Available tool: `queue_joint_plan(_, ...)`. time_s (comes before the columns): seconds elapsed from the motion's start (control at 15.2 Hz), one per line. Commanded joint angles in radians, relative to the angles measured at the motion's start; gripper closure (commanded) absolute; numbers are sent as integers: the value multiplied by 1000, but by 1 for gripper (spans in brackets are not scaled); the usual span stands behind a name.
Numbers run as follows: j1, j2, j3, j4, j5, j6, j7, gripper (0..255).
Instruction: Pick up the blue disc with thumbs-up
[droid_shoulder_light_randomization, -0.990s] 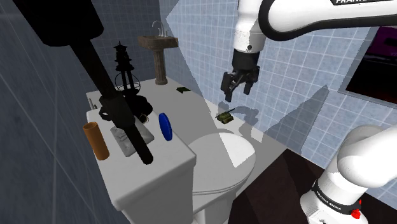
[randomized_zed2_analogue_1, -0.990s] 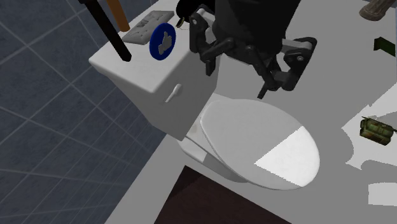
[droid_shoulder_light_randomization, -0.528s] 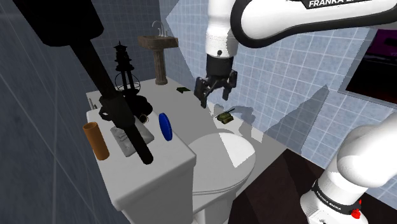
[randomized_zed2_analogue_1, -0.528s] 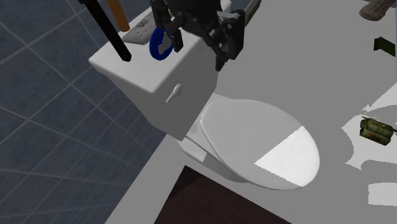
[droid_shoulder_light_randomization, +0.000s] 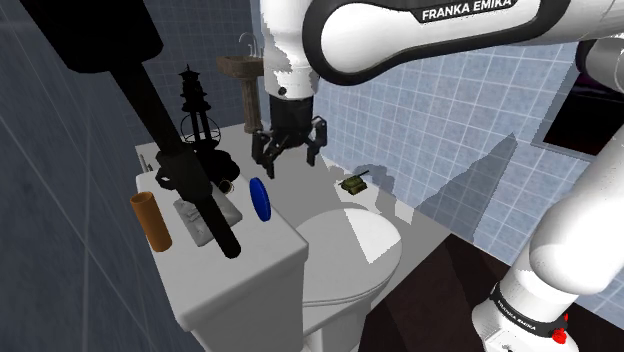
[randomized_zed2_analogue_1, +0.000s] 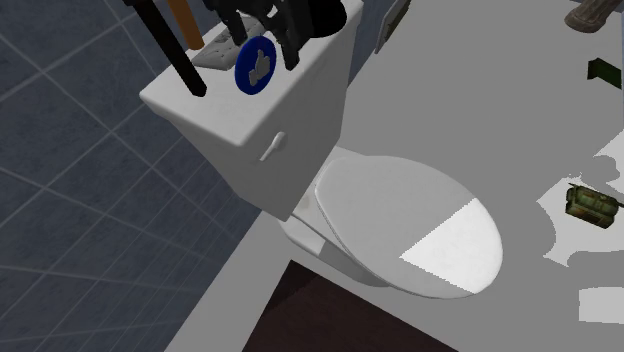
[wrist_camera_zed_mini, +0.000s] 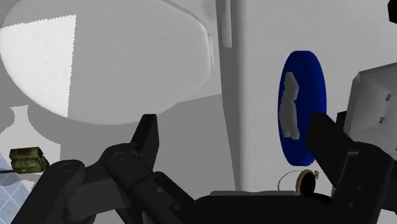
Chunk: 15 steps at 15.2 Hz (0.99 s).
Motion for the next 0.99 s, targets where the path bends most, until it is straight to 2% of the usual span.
queue_joint_plan(0.0,22,112,44,94,-79,-10,91,0)
queue_joint_plan(0.2,79,243,66,218,-178,-43,183,0)
queue_joint_plan(0.79,72,237,58,110,-178,60,193,0)
queue_joint_plan(0.86,72,235,59,109,-177,60,193,255)
queue_joint_plan(0.92,73,236,59,110,-177,60,193,255)
